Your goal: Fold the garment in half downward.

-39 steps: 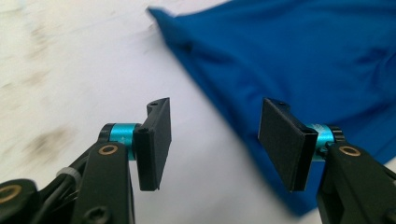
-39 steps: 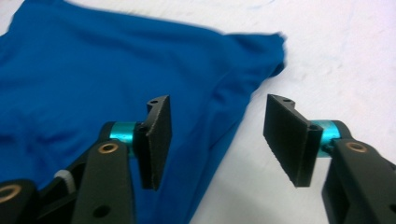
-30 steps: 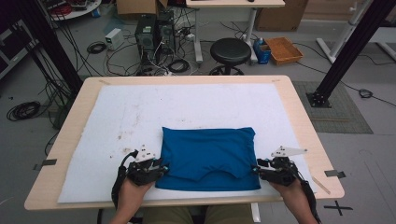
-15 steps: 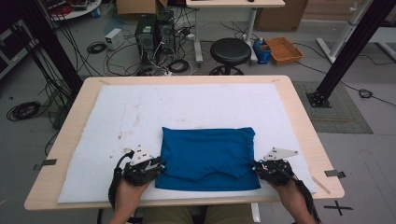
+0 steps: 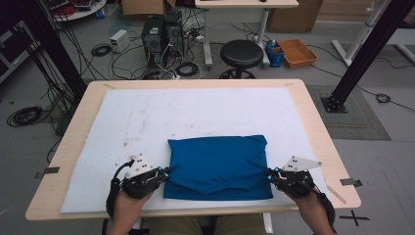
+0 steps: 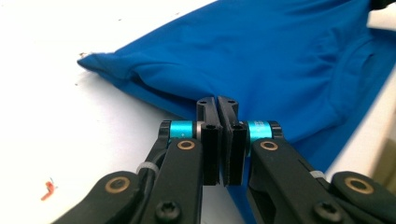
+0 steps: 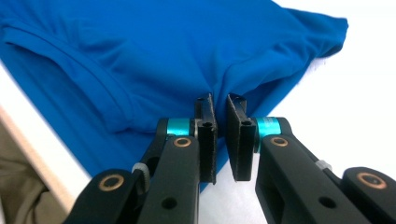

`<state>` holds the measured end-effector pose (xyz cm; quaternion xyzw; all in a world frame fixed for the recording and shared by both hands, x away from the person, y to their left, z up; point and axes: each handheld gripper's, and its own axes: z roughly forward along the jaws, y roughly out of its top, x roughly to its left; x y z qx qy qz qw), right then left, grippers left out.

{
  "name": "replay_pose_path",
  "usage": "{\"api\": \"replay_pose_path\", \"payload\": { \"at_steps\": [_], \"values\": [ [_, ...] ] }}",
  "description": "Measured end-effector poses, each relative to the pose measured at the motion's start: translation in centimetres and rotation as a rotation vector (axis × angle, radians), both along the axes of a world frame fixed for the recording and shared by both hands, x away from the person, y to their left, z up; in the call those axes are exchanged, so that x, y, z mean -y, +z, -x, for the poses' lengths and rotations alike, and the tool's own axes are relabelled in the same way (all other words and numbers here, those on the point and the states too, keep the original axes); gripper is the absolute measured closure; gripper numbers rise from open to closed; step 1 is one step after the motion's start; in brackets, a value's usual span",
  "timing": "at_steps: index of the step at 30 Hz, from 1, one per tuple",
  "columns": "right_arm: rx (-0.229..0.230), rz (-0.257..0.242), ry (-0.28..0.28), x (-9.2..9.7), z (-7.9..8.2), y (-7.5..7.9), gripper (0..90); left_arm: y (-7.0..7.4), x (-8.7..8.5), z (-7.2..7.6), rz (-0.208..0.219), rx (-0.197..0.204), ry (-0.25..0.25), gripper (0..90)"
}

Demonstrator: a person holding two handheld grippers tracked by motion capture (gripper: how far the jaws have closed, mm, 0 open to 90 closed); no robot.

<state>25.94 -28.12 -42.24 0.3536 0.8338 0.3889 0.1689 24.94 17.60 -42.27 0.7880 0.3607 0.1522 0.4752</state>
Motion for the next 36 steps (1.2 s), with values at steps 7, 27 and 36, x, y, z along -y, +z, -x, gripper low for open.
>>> {"api": "replay_pose_path", "payload": {
  "at_steps": [7,27,36],
  "values": [
    [-0.062,0.018,0.037,-0.1,1.2,0.4,83.9,-0.3,-0.9,0.8,0.027,-0.07,0.011,87.5],
    [0.063,-0.068,-0.202,1.4,-4.7,0.7,21.3,2.0,-2.5,-3.5,0.178,0.058,0.171,27.4],
    [0.1,-0.134,-0.276,3.6,-6.7,0.7,21.3,1.2,-3.8,-4.3,0.17,0.092,0.181,26.9]
  ]
}}
